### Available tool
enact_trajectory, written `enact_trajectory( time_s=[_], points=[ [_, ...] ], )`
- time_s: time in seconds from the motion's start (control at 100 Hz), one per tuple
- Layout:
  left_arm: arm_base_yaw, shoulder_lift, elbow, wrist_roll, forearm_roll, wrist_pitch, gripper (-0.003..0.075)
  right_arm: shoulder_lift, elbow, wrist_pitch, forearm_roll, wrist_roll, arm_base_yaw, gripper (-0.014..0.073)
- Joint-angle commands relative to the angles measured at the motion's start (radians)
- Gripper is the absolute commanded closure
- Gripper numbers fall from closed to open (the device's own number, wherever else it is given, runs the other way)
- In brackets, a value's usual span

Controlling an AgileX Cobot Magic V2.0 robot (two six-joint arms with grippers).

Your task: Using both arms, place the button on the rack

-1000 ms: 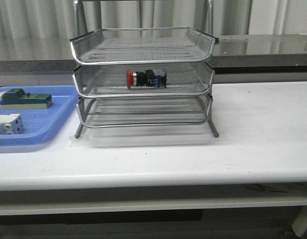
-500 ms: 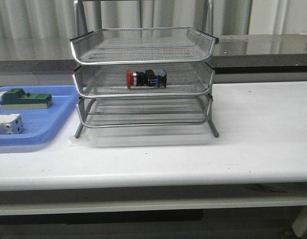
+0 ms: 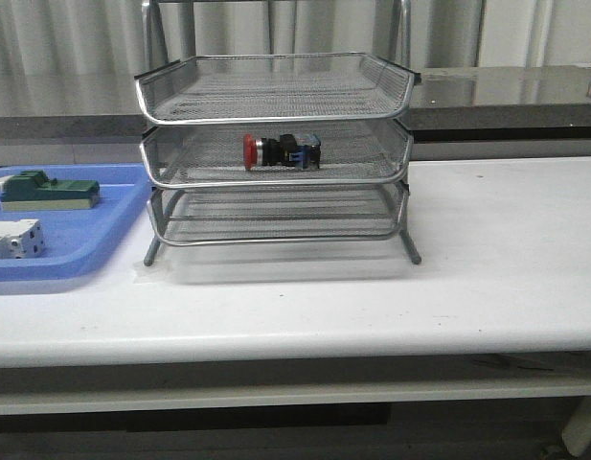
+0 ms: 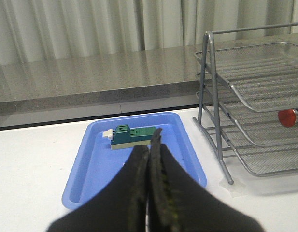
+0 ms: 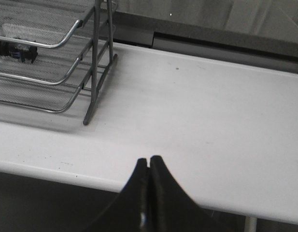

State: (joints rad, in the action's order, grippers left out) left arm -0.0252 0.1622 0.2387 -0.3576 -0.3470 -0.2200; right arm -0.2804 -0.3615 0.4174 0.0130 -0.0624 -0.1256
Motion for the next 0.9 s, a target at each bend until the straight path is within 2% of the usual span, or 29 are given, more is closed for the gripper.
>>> enact_trajectory(
  time_s=[0.0, 0.29, 0.42, 0.89],
  points=[
    [-0.001, 0.010, 0.027, 0.008, -0.017, 0.087, 0.0741, 0.062, 0.055, -0.153, 0.015, 0.002, 0.016, 0.0659],
    [-0.001, 0.010, 0.027, 0.008, -0.017, 0.087, 0.0741, 0.310, 0.317, -0.339, 0.014, 0.020, 0.050, 0.0659],
    [-0.001, 0.010, 0.027, 0.008, -0.017, 0.085, 0.0741, 0.304, 0.386, -0.410, 0.014, 0.047, 0.050, 0.0659],
    [-0.001, 0.010, 0.027, 0.008, -0.017, 0.085, 0.0741, 0.304, 0.389, -0.399, 0.016, 0.062, 0.050, 0.0659]
  ],
)
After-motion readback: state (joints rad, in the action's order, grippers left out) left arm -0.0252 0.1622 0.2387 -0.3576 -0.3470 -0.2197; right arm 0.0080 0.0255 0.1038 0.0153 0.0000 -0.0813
